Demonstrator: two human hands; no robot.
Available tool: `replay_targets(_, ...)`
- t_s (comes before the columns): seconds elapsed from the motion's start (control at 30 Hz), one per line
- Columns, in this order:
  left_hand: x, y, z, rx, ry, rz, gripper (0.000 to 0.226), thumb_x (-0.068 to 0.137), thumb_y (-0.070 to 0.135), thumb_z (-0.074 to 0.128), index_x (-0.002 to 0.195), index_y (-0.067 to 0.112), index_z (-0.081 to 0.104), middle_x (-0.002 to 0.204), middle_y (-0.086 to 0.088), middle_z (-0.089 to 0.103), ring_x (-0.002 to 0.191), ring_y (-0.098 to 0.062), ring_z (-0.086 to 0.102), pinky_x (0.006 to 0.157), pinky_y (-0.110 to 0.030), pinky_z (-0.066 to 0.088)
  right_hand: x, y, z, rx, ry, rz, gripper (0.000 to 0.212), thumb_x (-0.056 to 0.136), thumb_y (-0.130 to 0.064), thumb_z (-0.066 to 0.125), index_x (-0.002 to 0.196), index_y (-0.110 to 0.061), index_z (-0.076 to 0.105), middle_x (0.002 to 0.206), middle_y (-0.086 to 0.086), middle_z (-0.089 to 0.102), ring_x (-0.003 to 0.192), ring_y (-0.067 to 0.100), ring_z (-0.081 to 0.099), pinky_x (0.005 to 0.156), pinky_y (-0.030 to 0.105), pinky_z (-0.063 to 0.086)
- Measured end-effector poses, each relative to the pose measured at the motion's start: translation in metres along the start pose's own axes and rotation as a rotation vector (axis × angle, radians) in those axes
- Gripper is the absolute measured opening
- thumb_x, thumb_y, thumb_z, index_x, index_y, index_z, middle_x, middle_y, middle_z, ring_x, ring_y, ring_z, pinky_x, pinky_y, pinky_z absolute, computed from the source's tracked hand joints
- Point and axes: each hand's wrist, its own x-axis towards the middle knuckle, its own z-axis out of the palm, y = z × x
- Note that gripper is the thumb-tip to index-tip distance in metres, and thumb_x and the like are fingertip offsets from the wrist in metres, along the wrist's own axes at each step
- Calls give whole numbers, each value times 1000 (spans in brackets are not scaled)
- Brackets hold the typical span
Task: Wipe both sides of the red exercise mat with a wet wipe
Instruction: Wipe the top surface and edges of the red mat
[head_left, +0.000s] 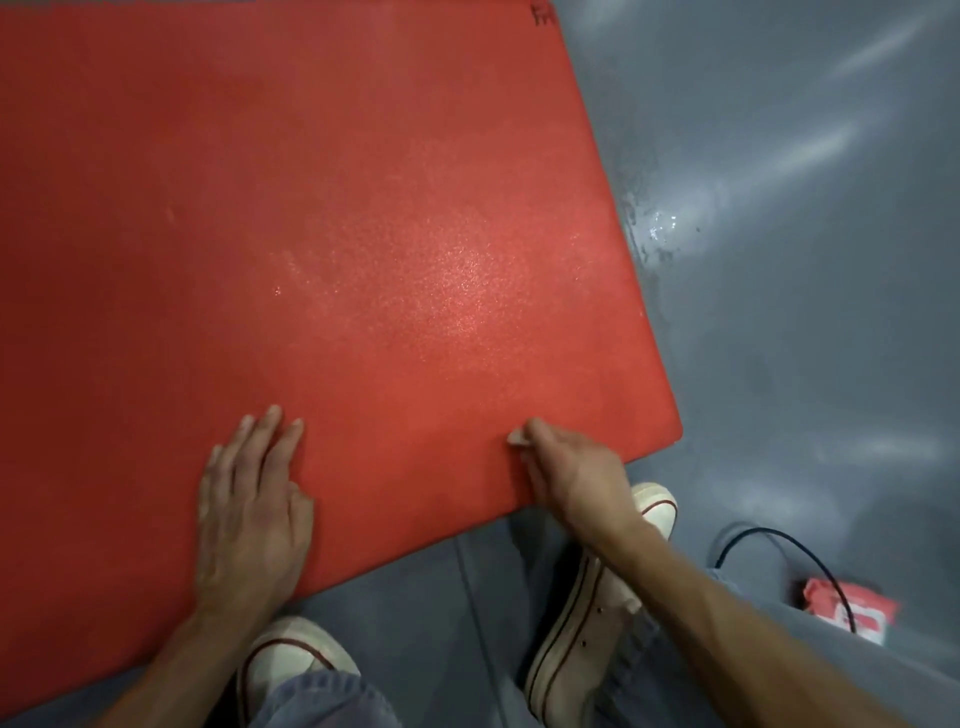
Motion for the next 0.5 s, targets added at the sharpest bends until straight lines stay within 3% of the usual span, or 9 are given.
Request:
replay_targets(0.1, 0, 2, 0, 0, 12, -15, 60, 85, 14, 40, 144, 6, 53, 157, -13, 44, 147, -35, 38, 123, -55, 24, 22, 62, -28, 45, 142, 552, 11, 100, -28, 52, 95, -23, 45, 88, 11, 71, 79, 39, 66, 60, 33, 36)
replay_targets(0.13, 1, 3, -1, 0, 20, -24, 60, 85, 14, 40, 143, 6, 54, 156, -13, 45, 147, -35, 38, 122, -56, 25, 25, 71, -29, 45, 162, 621, 15, 103, -30, 47, 93, -21, 41, 83, 16, 68, 76, 43, 64, 60, 35, 35)
replay_targets(0.27, 7, 11, -4, -9, 40, -73, 61, 79, 19, 42, 135, 6, 60, 149, -14, 50, 138, -40, 43, 113, -61, 31, 29, 61, -21, -16, 60, 364, 20, 104, -36, 47, 93, -20, 42, 72, 5, 59, 66, 37, 60, 54, 36, 36)
replay_targets(0.4, 17, 12, -7, -13, 39, -106, 61, 74, 26, 46, 129, 9, 64, 142, -12, 53, 127, -42, 45, 104, -61, 33, 65, 106, -43, 32, 244, 504, 19, 103, -37, 46, 100, -20, 51, 85, 13, 69, 79, 39, 66, 63, 39, 44)
replay_targets(0.5, 21, 14, -8, -25, 41, -118, 58, 73, 25, 46, 126, 9, 65, 139, -12, 53, 126, -42, 45, 103, -62, 33, 111, 134, -67, 11, 339, 463, 27, 99, -34, 40, 109, -17, 59, 96, 19, 68, 87, 40, 63, 68, 38, 40)
